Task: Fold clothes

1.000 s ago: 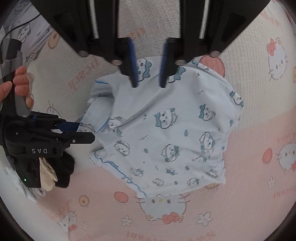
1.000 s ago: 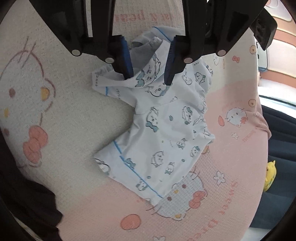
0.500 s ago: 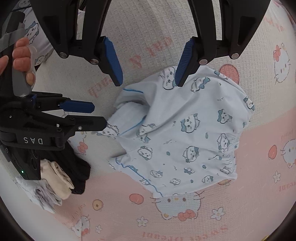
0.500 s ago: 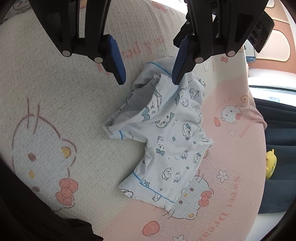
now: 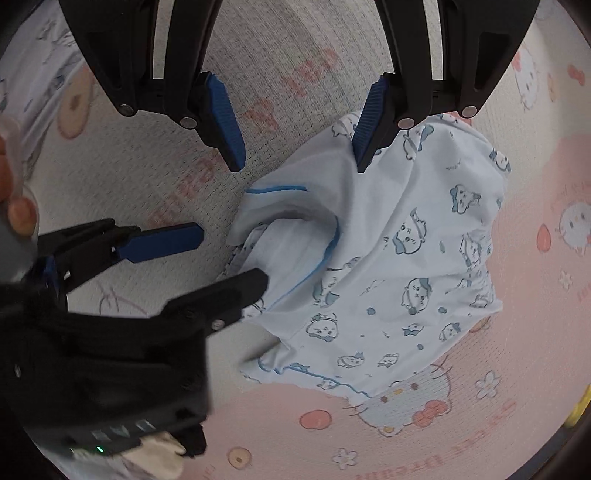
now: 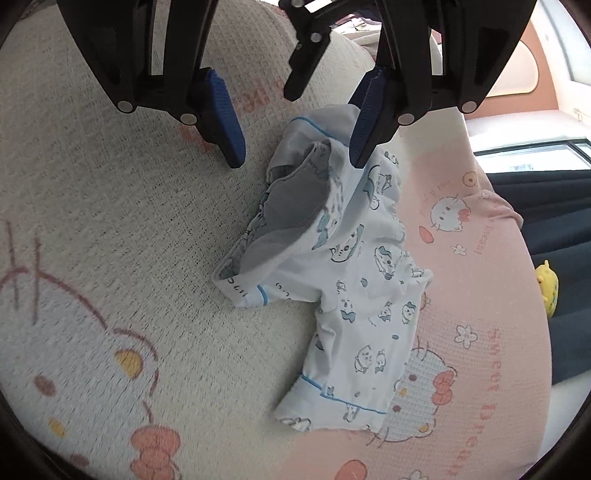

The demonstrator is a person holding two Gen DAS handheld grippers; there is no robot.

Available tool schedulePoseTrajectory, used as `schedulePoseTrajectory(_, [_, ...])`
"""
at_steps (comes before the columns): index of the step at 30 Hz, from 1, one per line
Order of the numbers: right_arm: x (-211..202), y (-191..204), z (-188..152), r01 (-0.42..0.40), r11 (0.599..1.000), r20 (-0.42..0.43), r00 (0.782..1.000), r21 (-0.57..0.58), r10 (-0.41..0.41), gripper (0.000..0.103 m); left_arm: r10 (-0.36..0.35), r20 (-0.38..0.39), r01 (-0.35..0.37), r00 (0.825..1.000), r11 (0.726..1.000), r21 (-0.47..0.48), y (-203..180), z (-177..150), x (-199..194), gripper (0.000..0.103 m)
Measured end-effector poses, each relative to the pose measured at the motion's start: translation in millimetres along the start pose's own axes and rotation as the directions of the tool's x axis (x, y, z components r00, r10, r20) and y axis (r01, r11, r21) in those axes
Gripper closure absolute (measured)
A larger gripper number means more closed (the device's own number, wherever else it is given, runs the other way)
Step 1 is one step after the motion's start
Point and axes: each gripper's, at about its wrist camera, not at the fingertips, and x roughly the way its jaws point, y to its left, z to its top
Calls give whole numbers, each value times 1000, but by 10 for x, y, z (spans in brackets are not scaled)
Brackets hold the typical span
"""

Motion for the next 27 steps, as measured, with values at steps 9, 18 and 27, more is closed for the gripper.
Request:
schedulePoseTrajectory(9, [118,-16,174,-100,995,26,995,30,99,45,3,60,-8,998,996,94,-18,54,143,47])
schedulePoseTrajectory(18, [183,334,236,139,966,61,990,-217,-129,91,-88,101,88,991,996,9,311,-20,111,94])
schedulePoseTrajectory(27, [-24,405,418,178,961,156,977,-210,-147,92,-113,129,121,985,991,-63,669,-3,-78,95])
